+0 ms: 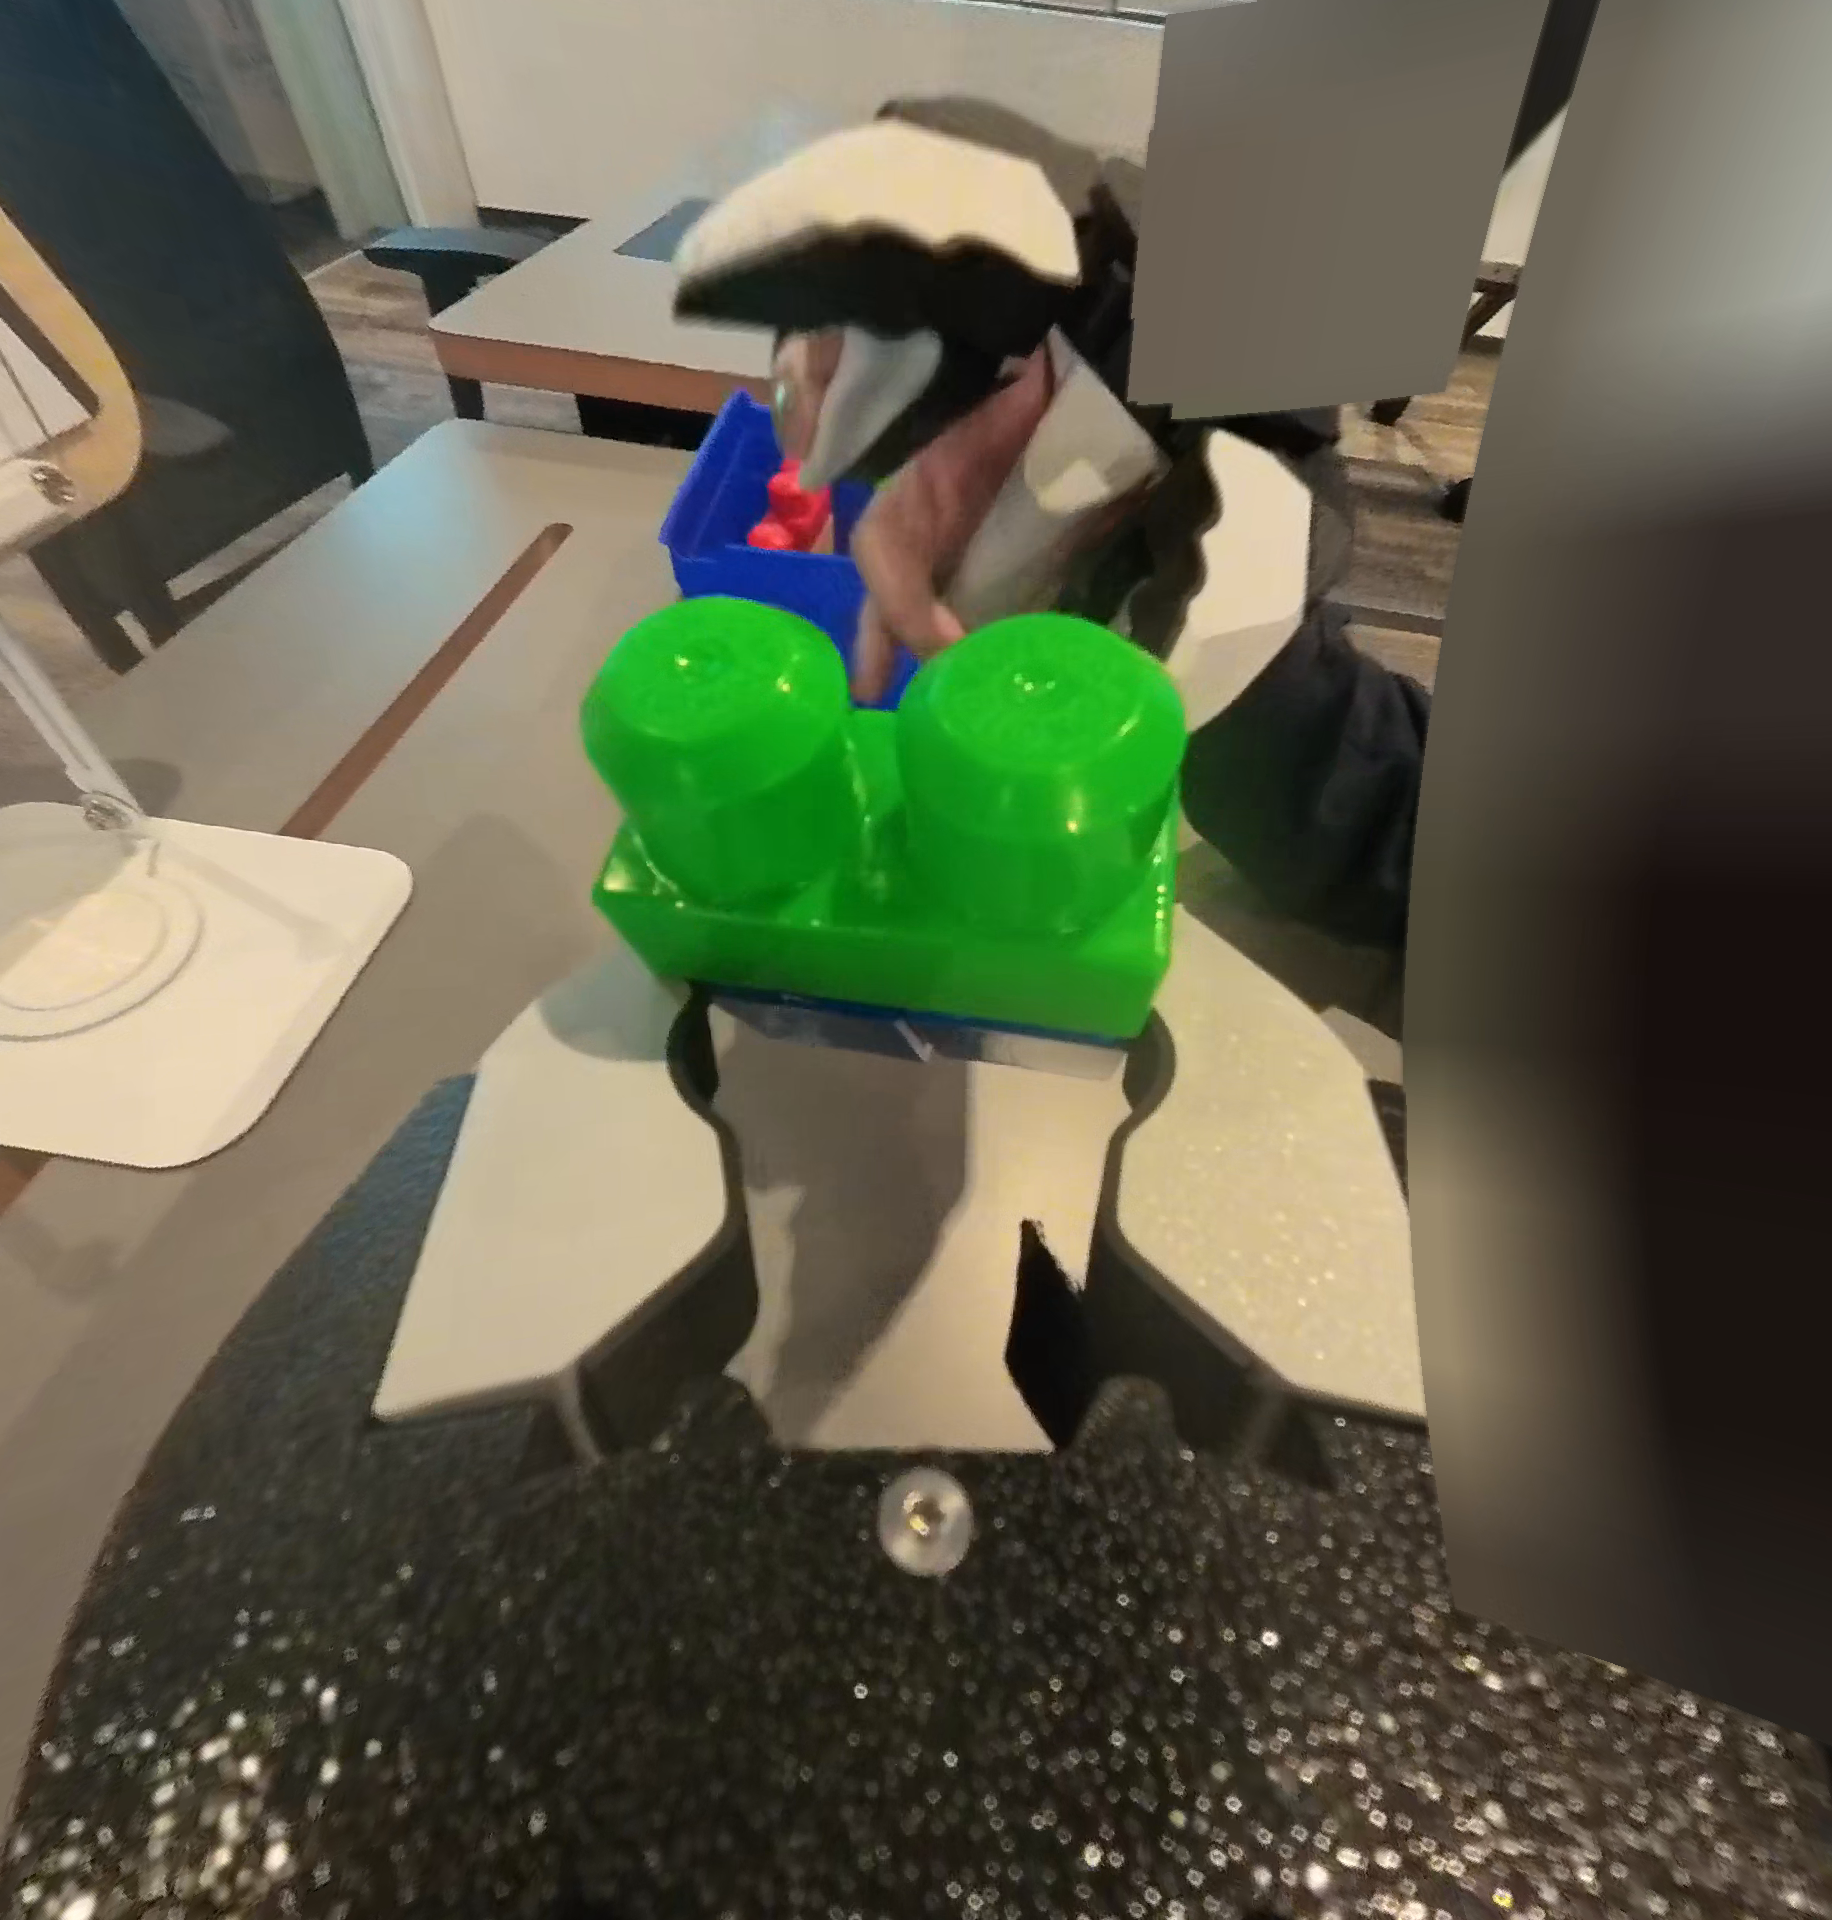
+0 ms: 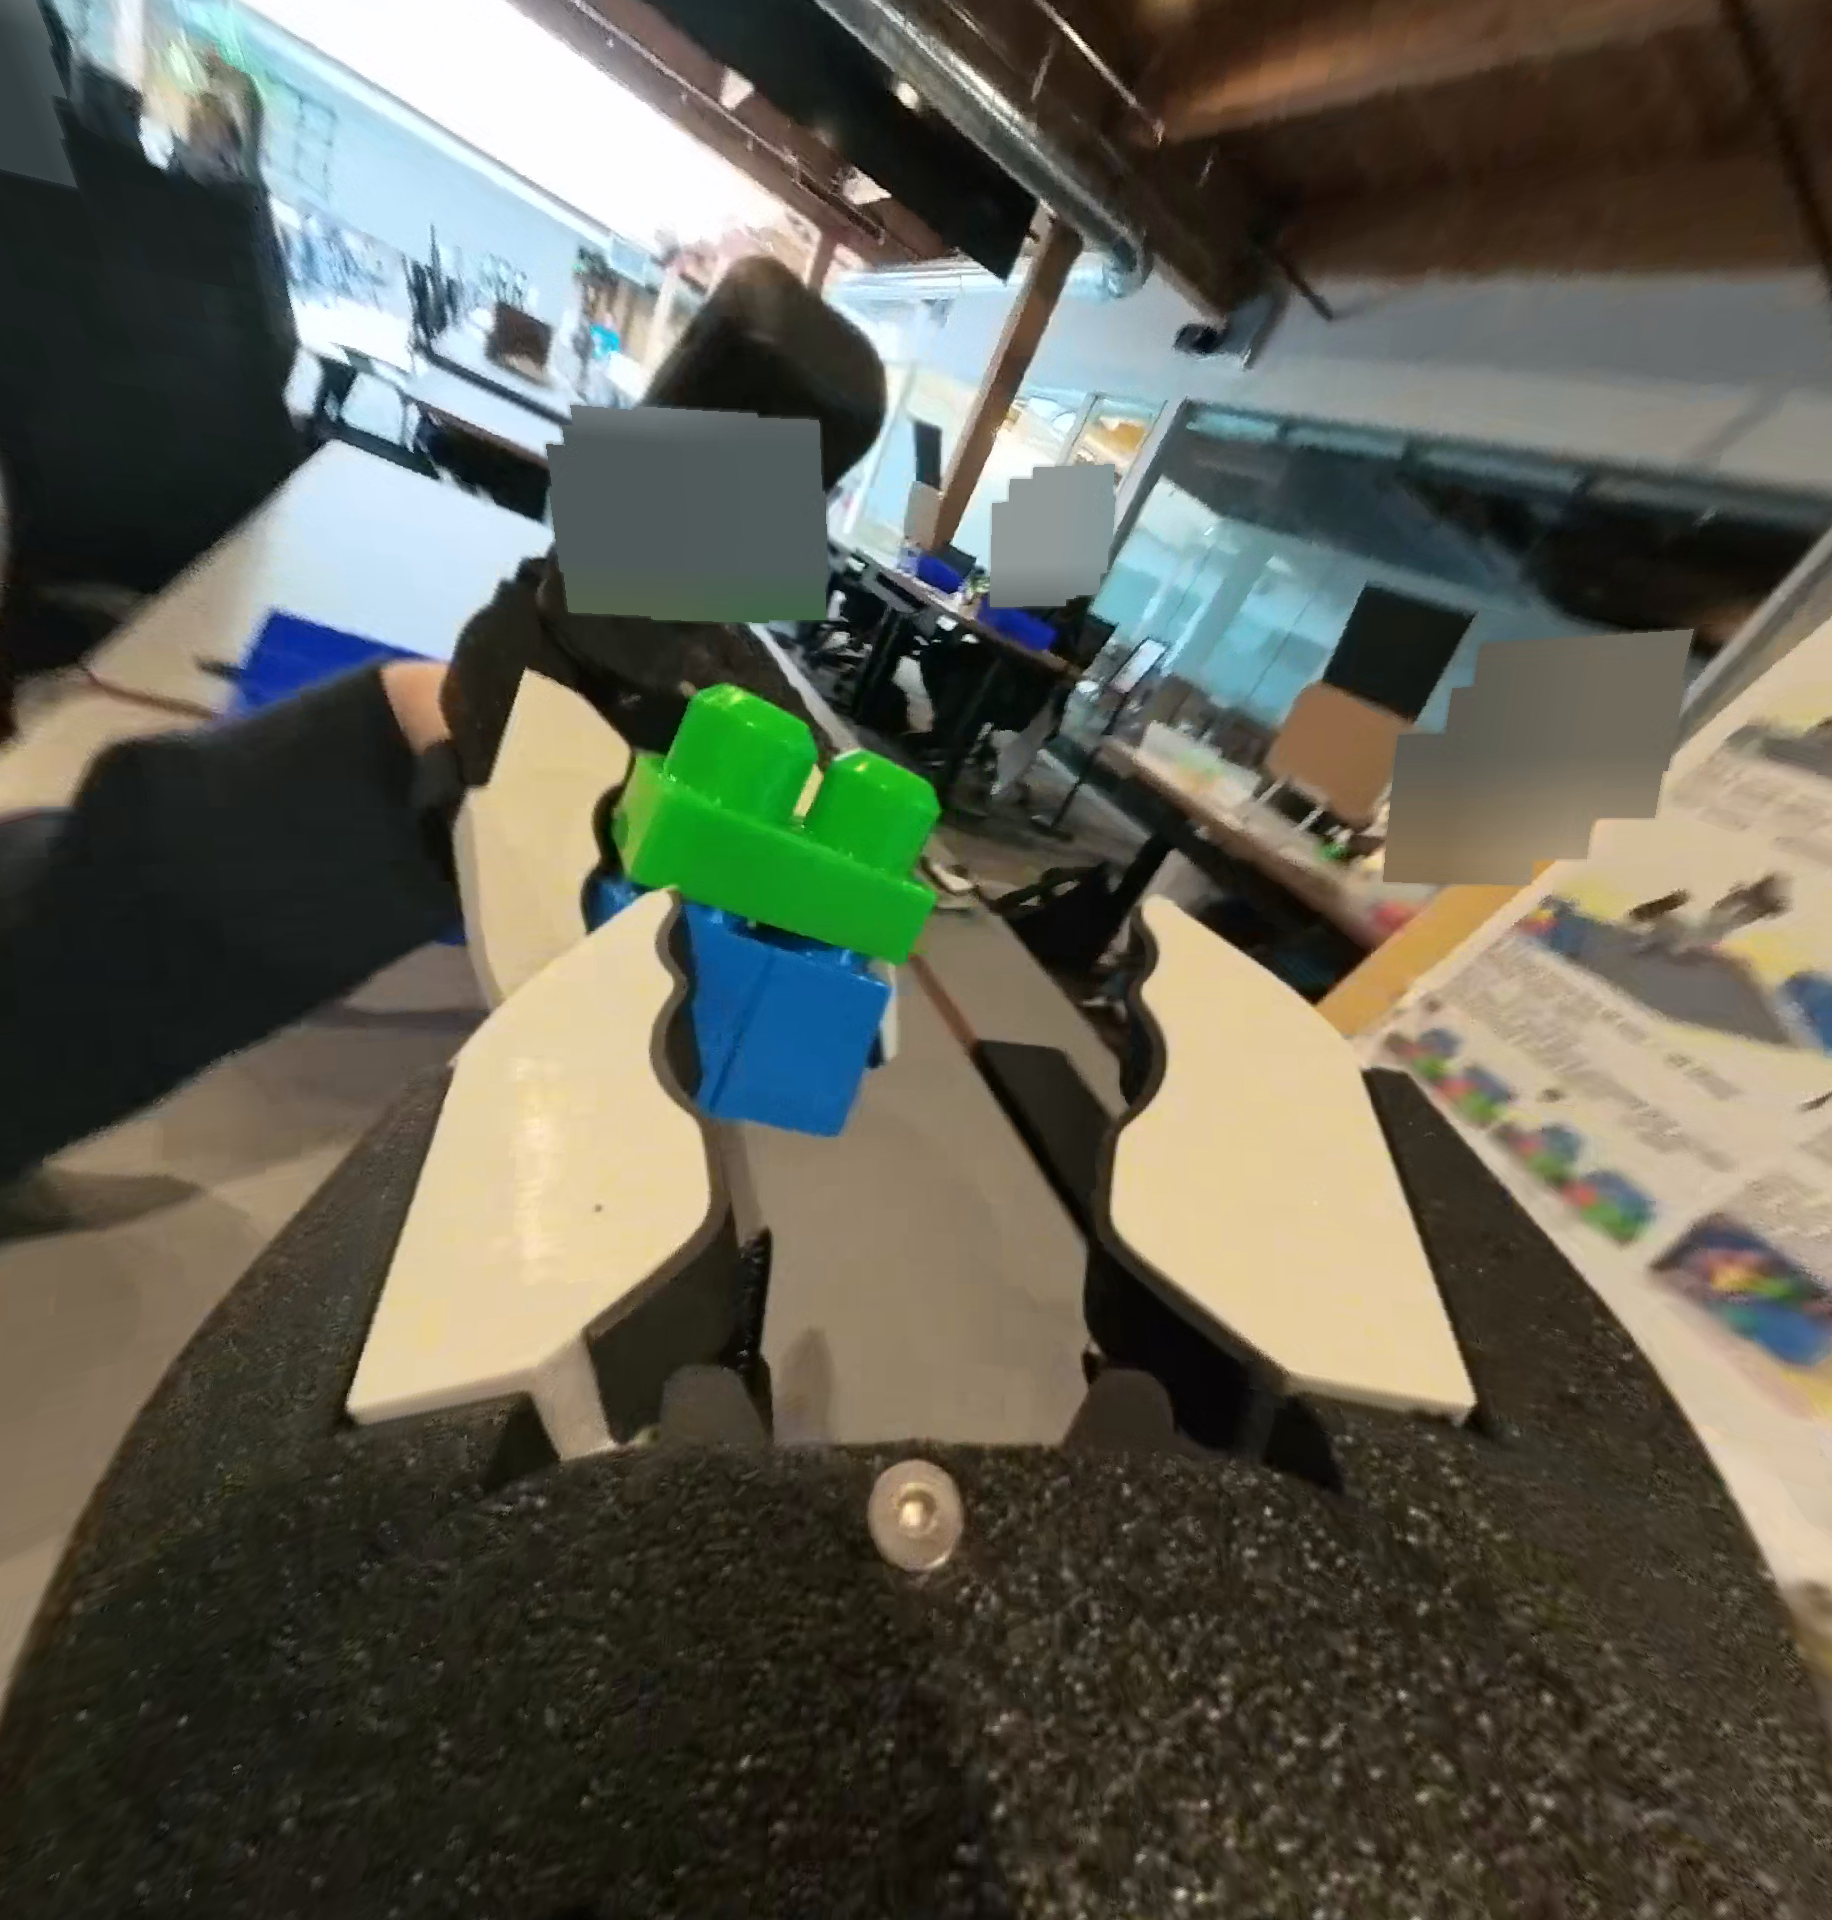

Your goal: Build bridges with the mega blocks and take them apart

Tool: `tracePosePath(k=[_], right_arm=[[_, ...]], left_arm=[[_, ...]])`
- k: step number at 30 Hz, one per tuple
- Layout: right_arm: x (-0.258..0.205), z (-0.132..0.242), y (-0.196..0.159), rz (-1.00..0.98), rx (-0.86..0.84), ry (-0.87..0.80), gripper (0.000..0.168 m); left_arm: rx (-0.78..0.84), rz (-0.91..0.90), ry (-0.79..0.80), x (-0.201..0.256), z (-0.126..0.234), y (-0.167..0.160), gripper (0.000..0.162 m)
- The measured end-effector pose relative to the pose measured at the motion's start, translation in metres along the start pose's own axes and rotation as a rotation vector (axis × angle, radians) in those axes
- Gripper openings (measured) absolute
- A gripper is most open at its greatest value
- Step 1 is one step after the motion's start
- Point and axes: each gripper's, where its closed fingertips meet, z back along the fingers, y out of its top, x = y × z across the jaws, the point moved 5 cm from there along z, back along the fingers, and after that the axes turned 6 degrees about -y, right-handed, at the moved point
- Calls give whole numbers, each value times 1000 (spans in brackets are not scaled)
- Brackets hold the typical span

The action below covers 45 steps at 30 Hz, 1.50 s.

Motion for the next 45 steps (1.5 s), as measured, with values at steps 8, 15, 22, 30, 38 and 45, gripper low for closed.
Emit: tracePosePath(k=[8,15,22,30,38,45], right_arm=[[9,-1,-4,-293,-10,56,72],[17,3,-4,-272,-36,-7,69],[18,4,-3,-276,-38,-15,66],[19,2,-6,-304,-66,-41,65],[20,6,-3,-520,-33,60,64],[24,4,-14,-721,-83,104,74]], left_arm=[[6,-138,54,2,1,5,77],[5,-178,71,3,0,7,77],[-24,-188,96,1,-4,5,77],[-22,-230,150,-3,-6,8,77],[-22,-374,230,-4,-8,11,77],[-162,-557,418,-12,-16,9,77]])
